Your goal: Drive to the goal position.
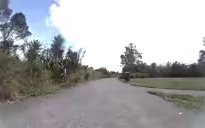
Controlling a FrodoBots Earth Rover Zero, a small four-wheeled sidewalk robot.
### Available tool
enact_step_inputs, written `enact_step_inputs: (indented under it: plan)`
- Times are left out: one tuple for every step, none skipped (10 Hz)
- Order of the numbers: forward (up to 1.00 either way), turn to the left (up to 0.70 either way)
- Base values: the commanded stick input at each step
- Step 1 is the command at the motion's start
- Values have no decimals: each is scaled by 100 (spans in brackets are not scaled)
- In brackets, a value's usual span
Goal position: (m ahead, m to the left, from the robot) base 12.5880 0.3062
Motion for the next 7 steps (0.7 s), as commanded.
enact_step_inputs:
  plan:
    - [85, 0]
    - [85, 0]
    - [85, 0]
    - [85, 0]
    - [85, 0]
    - [85, 0]
    - [85, 0]
